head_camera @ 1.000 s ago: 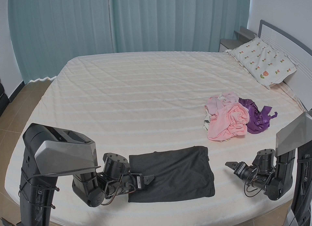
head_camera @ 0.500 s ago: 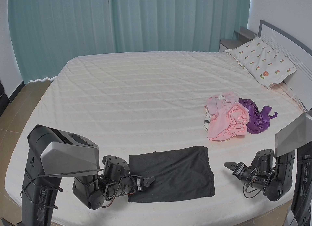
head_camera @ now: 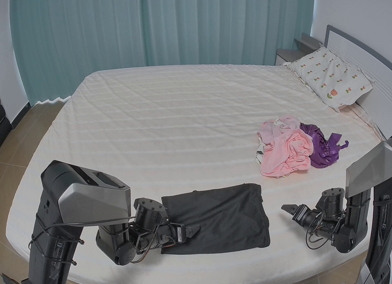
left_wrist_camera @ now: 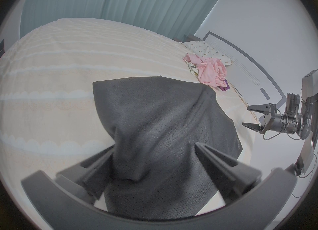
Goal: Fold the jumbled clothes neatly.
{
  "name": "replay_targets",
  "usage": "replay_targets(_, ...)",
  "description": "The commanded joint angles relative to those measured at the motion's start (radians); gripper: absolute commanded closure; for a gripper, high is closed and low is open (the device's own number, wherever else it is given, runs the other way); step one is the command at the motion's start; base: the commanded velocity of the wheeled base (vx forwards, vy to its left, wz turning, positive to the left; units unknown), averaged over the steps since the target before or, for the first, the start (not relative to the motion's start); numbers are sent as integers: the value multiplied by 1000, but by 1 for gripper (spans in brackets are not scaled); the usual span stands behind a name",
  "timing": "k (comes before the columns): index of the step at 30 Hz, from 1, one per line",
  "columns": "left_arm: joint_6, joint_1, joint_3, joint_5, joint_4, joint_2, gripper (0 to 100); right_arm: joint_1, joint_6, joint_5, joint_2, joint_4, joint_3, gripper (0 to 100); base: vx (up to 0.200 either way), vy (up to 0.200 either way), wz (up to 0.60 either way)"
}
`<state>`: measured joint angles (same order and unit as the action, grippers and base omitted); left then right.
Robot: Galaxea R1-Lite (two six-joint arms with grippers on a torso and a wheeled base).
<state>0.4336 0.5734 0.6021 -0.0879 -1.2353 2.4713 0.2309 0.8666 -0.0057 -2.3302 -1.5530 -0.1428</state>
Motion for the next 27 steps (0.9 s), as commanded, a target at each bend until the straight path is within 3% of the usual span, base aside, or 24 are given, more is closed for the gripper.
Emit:
replay_targets(1, 2, 2, 1, 4, -3, 8, 100, 1, 0, 0, -1, -18, 0, 0, 0, 0, 0)
replay_targets(6, 10, -3, 1, 19, -3, 5, 100, 1, 0, 0, -3, -18, 2, 0, 0, 0, 0)
replay_targets(10, 33, 5, -27, 125, -3, -11, 100, -1, 0, 0, -5, -18, 2, 0, 0, 0, 0)
replay_targets(17, 33, 5, -67, 137, -3, -49, 100, -2, 0, 0, -9, -18, 0, 0, 0, 0, 0)
replay_targets(22, 31, 5, -48, 243, 2, -43, 100, -2, 0, 0, -11, -18, 0, 0, 0, 0, 0)
replay_targets(27, 27, 6, -54, 261, 0, -46, 100, -2, 0, 1, -12, -18, 0, 0, 0, 0, 0)
